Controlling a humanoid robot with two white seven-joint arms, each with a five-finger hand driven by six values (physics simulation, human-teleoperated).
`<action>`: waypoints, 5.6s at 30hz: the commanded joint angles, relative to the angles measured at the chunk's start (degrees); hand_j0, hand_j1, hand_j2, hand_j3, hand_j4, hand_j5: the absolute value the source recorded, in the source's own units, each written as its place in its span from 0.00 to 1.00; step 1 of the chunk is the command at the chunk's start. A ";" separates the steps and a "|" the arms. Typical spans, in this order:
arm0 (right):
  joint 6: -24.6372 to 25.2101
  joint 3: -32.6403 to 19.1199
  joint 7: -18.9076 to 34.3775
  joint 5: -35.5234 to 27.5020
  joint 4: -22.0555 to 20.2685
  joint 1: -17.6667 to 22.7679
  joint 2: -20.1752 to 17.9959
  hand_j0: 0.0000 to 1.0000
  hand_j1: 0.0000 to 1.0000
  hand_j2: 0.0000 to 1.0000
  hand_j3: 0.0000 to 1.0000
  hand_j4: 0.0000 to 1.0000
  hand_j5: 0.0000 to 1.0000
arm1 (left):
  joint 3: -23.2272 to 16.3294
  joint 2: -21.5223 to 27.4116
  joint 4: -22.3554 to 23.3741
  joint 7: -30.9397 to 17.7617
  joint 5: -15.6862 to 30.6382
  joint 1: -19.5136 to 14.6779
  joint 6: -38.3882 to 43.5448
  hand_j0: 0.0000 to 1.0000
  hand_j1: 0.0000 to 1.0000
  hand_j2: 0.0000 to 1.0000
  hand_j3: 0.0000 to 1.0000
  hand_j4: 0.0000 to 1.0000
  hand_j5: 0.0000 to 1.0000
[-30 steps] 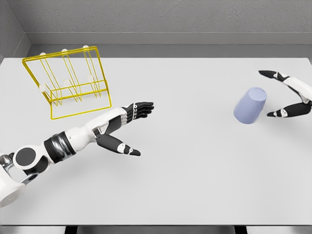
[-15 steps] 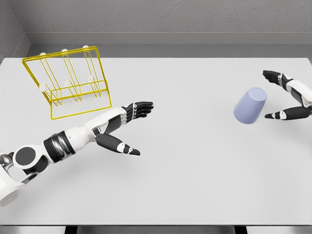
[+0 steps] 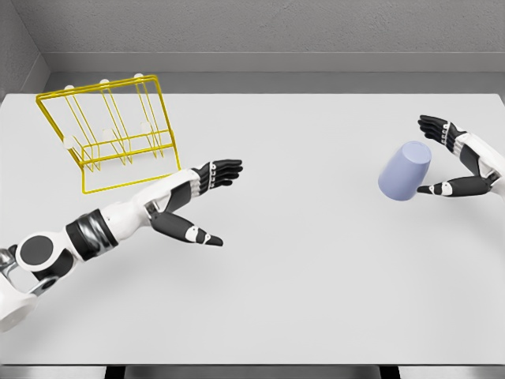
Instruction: Place the cup on the cup holder with both arms
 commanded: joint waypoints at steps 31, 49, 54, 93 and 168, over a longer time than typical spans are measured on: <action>0.05 0.41 -0.18 -3.29 4.22 1.49 4.88 1.00 1.00 1.00 1.00 1.00 1.00 | 0.40 0.06 0.14 0.18 0.05 0.09 0.29 1.00 1.00 1.00 1.00 1.00 1.00; 0.05 0.50 -0.18 -3.29 4.31 1.49 6.55 1.00 1.00 1.00 1.00 1.00 1.00 | 0.31 -0.12 0.15 0.18 -0.22 0.00 0.38 1.00 1.00 1.00 1.00 1.00 1.00; 0.05 0.41 -0.18 -3.29 6.07 1.49 6.73 1.00 1.00 1.00 1.00 1.00 1.00 | 0.31 -0.12 0.23 0.18 -0.22 0.00 0.38 1.00 1.00 1.00 1.00 1.00 1.00; 0.05 -0.12 0.44 -2.85 1.85 -1.49 7.78 0.40 0.40 0.40 0.40 0.40 0.40 | 1.63 -0.12 0.67 0.44 -0.22 0.26 1.96 1.00 1.00 1.00 1.00 1.00 1.00; 0.05 10.34 1.93 11.12 -6.68 -7.82 24.13 1.00 1.00 1.00 1.00 1.00 1.00 | 11.65 -3.28 1.37 0.53 -5.76 7.38 1.26 1.00 1.00 1.00 1.00 1.00 1.00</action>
